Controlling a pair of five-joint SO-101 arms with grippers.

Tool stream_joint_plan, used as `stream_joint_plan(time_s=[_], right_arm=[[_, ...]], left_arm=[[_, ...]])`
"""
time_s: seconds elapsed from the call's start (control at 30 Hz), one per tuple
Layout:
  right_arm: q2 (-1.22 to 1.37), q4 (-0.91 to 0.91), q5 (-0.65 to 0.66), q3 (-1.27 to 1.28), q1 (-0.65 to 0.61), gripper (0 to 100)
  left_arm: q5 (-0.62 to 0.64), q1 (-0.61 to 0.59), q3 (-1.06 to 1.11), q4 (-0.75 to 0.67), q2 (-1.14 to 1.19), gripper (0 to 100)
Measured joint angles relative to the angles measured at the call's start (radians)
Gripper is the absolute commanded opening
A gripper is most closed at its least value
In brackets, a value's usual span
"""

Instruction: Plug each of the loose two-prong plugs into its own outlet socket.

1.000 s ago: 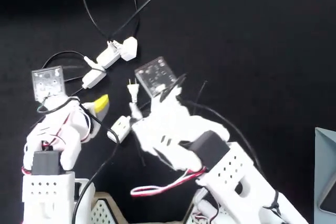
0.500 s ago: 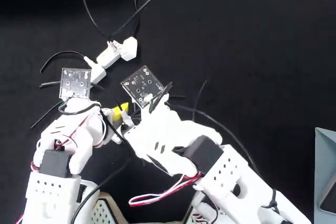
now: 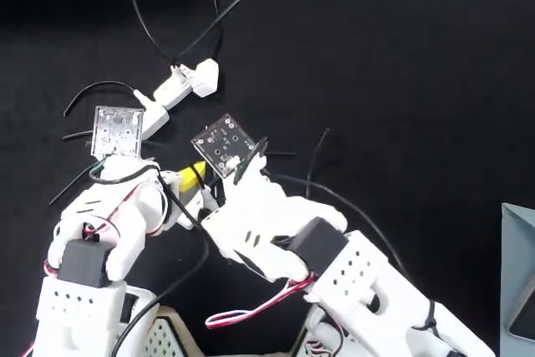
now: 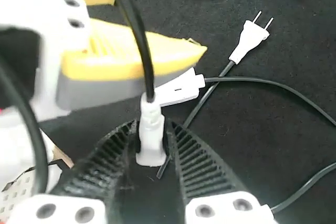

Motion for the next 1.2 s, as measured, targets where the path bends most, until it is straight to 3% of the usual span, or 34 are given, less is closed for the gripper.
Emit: stream_joint_plan(time_s=[0.27,0.5,0.97,1.2], right_arm=[[0.0,0.0,0.0,0.0,0.0,1.1],[0.0,0.0,0.0,0.0,0.0,1.1],[0.061,-0.084,0.0,0.0,0.0,1.1],[0.264,-0.219,0.04,0.0,0.0,1.1]], left_arm=[[-0.009,0.101,0.0,0.083,-0.114,29],[-0.064,0.117,0.0,0.133,-0.261,29],[-0.143,-0.425,0.037,0.13,-0.276,29],[-0.147,-0.64,0.227,-0.003,-0.278,29]])
